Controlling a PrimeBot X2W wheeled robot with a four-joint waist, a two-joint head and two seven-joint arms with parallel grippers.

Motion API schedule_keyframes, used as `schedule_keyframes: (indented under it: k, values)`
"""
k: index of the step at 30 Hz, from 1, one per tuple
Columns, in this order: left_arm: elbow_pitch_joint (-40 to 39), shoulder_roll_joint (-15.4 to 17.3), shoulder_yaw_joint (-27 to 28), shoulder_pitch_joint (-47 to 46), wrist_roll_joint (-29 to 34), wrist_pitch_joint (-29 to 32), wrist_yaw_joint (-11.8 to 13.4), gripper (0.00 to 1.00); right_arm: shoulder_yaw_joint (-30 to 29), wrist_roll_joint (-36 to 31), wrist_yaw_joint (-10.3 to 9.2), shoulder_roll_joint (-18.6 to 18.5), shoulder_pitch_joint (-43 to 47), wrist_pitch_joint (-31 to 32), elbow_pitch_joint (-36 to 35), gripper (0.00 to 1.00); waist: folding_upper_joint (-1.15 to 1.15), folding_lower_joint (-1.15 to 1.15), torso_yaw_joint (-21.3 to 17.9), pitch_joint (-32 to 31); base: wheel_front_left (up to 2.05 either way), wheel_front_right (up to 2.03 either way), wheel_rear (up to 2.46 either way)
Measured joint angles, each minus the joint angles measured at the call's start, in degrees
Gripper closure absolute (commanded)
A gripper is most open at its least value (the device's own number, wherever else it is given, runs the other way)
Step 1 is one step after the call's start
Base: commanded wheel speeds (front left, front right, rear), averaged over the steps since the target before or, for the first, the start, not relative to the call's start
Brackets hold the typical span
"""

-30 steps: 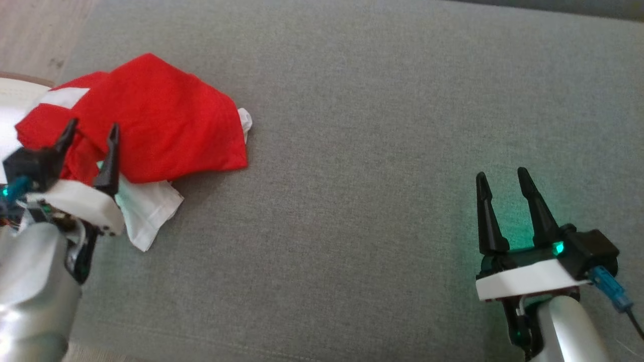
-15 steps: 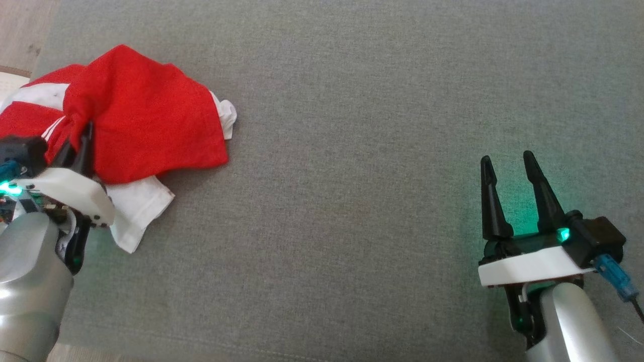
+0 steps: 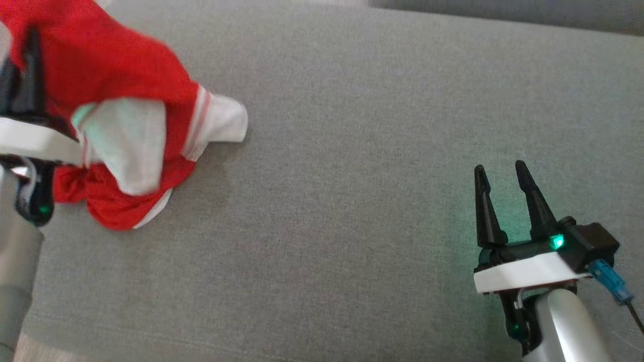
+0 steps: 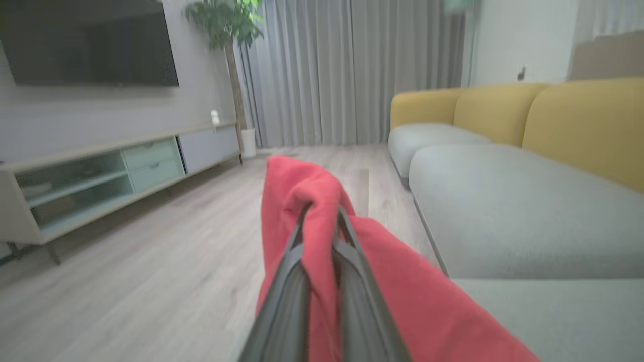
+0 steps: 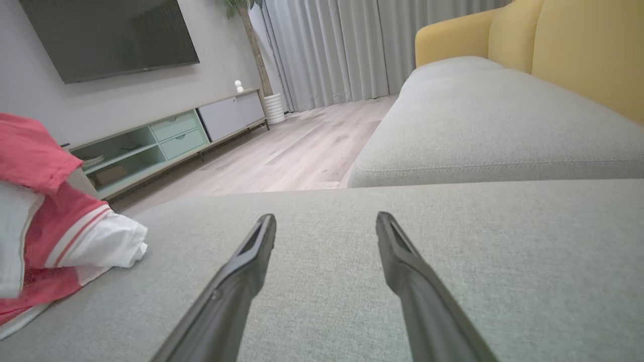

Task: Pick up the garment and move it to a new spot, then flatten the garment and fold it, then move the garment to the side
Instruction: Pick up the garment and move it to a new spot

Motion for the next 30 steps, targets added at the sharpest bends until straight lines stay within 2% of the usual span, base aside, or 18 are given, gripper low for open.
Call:
schedule_keyframes:
  k: [5, 10, 21, 30]
  values:
    - [-9.56, 0.55, 5.79, 3.59, 3.61, -0.25, 0.45, 1.0, 0.29, 1.55, 0.0, 0.0, 0.57, 0.0, 0.19, 0.0, 0.0, 0.0, -0.01, -3.02, 0.0, 0.0, 0.0]
    - [-17.62, 0.1, 6.61, 8.04, 5.68, -0.26, 0.4, 1.0, 1.23, 3.05, 0.0, 0.01, 2.67, 0.0, 0.73, 0.0, 0.0, -0.02, -0.92, -6.38, 0.0, 0.0, 0.0]
    - [-29.45, -3.28, 1.09, 9.82, 6.21, 1.14, 0.07, 1.0, 1.89, 4.03, 0.0, 0.02, 2.71, 0.0, 0.69, 0.0, 0.0, 0.0, -7.56, -7.79, 0.0, 0.0, 0.0]
    - [-31.48, -6.38, -2.48, 9.63, 8.56, 1.93, 2.57, 1.0, 3.33, 4.89, 0.0, 0.02, 1.89, 0.0, 0.6, 0.0, 0.0, 0.0, -15.87, -6.63, 0.0, 0.0, 0.0]
